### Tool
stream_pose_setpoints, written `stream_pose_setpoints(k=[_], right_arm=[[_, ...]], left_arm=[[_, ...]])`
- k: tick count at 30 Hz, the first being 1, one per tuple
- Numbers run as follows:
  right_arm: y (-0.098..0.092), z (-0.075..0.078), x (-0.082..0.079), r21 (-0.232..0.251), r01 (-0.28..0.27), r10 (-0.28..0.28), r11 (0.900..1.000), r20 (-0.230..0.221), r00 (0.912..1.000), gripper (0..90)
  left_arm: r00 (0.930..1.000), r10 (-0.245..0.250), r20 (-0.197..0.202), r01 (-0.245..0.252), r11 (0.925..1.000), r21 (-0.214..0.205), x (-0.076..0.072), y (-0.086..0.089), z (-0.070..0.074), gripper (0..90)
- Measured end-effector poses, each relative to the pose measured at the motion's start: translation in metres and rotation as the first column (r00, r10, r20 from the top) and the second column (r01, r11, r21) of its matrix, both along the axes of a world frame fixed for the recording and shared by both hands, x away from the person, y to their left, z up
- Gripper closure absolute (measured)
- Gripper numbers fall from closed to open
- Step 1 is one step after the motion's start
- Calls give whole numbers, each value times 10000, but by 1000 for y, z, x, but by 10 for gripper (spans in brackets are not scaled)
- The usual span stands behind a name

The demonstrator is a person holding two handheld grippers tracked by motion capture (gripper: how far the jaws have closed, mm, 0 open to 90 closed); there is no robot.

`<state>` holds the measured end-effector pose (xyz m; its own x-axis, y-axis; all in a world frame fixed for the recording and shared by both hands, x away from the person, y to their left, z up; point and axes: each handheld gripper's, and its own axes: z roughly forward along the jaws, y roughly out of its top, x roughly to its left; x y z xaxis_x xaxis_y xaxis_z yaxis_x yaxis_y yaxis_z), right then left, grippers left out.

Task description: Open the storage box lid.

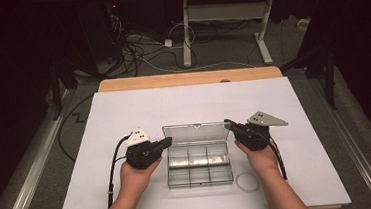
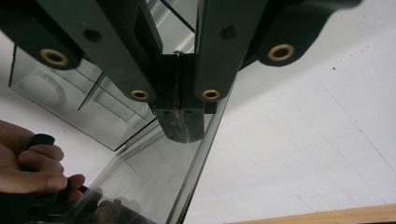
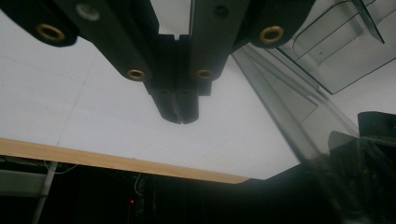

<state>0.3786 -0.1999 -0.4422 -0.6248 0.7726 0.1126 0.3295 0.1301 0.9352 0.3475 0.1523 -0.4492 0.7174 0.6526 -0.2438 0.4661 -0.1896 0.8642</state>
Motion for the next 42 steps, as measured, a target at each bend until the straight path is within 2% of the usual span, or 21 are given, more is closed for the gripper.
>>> stream_pose_setpoints(k=[6, 13, 19, 23, 28, 33, 37, 42], right_arm=[[3, 1, 1, 27, -108, 108, 9999, 91, 9999, 900], [6, 0, 7, 55, -38, 37, 10000, 64, 10000, 900], [7, -1, 10, 12, 13, -13, 10000, 28, 10000, 900], [7, -1, 11, 14, 5, -5, 10000, 17, 10000, 900], [8, -2, 11, 2, 71, -71, 10000, -11, 10000, 900], [8, -3, 11, -13, 71, -71, 10000, -52, 10000, 900], [8, -2, 11, -3, 56, -56, 10000, -71, 10000, 900], [7, -2, 12, -33, 84, -84, 10000, -34, 10000, 900]], left_arm=[[10000, 35, -42, -34, 9999, 116, 3, 0, -3, 879], [9999, 111, -66, -111, 9999, -29, 8, 1, -4, 879], [9999, 102, -15, -102, 9999, -89, 6, 3, -2, 879], [9996, 182, 218, -180, 9998, -92, 3, 10, 1, 879], [9985, 517, 156, -518, 9986, 50, 2, 22, -1, 879], [9956, 934, 40, -935, 9956, 50, 9, 28, -2, 879], [9945, 1051, -41, -1050, 9943, 197, 19, 26, -3, 879], [9937, 1110, -170, -1108, 9937, 169, 32, 22, -5, 879]])
